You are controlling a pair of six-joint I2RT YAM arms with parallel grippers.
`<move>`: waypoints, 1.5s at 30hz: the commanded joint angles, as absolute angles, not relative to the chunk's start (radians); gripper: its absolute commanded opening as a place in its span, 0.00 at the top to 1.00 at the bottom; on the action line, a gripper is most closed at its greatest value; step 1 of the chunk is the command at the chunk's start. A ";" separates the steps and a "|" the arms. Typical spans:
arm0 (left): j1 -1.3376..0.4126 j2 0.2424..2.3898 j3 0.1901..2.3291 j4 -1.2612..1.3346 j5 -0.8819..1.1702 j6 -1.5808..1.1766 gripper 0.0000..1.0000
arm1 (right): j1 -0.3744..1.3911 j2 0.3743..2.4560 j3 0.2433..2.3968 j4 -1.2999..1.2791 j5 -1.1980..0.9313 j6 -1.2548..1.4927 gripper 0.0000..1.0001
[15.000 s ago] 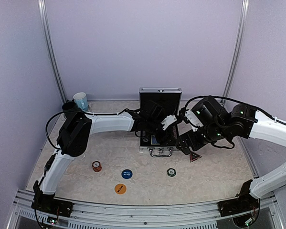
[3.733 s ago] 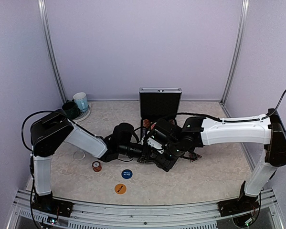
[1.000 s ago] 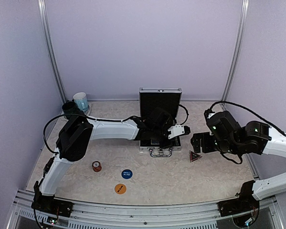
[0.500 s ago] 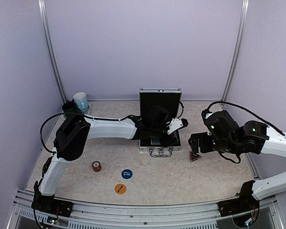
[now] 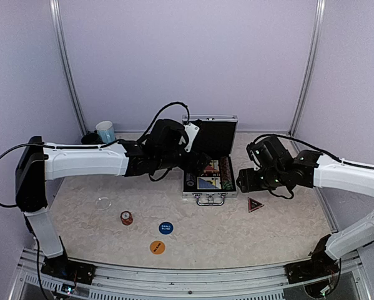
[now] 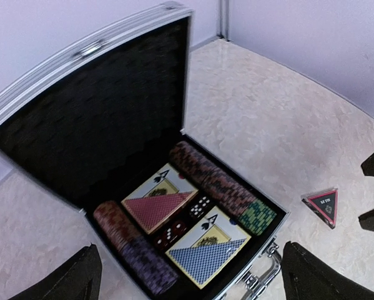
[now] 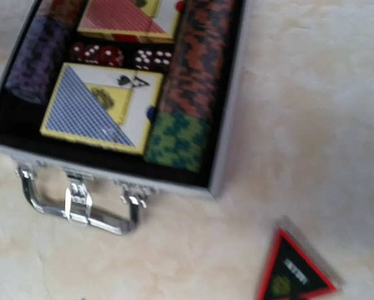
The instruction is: Pack up texas hold em set
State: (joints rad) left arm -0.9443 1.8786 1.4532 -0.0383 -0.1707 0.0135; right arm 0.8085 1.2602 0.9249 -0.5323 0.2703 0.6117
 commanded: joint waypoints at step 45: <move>-0.838 1.151 0.699 -0.275 -0.512 -0.696 0.01 | 0.701 1.707 1.272 -0.426 0.225 0.430 0.53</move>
State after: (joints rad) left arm -0.8463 1.1614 0.7101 -0.2272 -0.5091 -0.6495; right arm 0.7101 1.8030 1.2335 -0.4221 0.2028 0.4595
